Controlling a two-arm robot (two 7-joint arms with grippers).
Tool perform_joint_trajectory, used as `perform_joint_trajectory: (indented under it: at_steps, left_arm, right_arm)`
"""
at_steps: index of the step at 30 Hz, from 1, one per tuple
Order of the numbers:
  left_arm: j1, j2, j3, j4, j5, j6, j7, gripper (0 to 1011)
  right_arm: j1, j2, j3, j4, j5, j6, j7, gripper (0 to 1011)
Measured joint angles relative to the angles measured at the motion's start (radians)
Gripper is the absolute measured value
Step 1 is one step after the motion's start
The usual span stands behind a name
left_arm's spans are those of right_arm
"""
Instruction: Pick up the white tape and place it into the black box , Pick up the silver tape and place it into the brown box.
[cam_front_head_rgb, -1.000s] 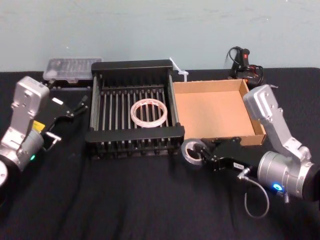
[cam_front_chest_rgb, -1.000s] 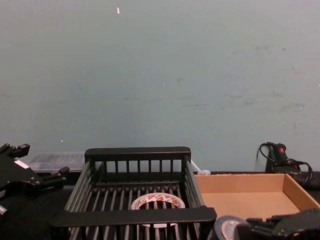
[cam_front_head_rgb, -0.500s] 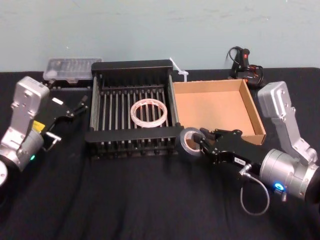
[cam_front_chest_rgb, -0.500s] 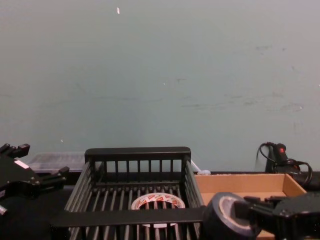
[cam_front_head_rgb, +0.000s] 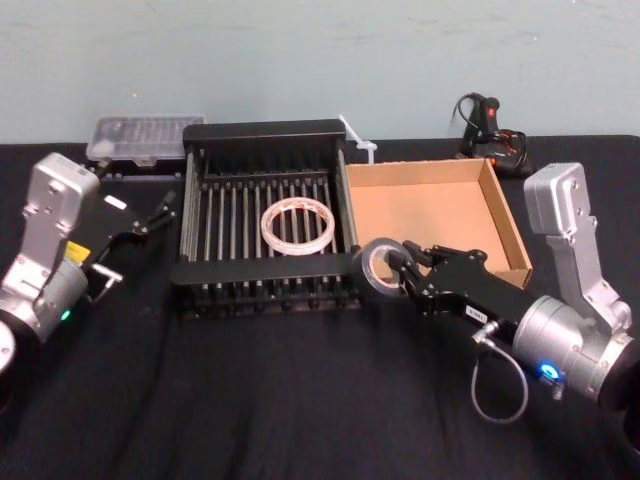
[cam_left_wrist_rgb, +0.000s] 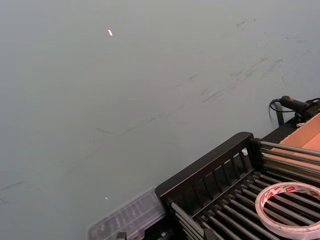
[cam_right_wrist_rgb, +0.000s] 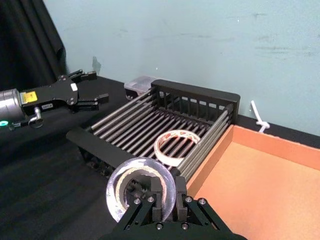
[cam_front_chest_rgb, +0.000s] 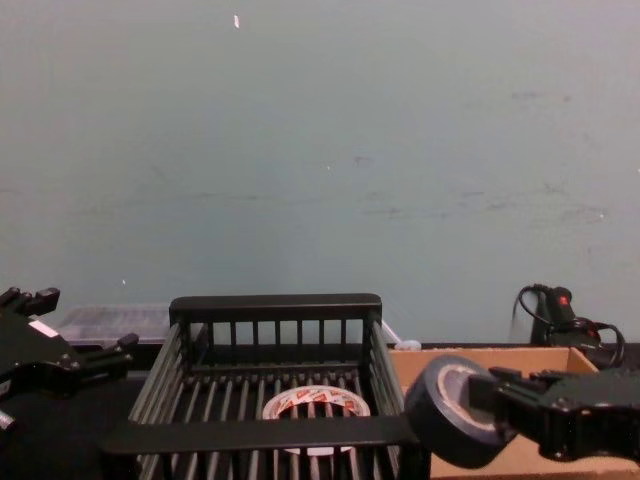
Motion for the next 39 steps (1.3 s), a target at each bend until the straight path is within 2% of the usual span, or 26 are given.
perform_joint_trajectory:
  at_steps: [9,20,39]
  left_arm:
    - [0.000,0.000,0.000,0.000,0.000,0.000,0.000,1001]
    - [0.000,0.000,0.000,0.000,0.000,0.000,0.000,1001]
    - [0.000,0.000,0.000,0.000,0.000,0.000,0.000,1001]
  right_arm:
    - [0.013,-0.024,-0.002,0.022,0.001,-0.028,-0.035,174]
    - [0.061,-0.071,0.019,0.088,0.005,-0.046,-0.076,174]
    - [0.167,-0.120,0.042,0.215,0.013,-0.025,-0.104,174]
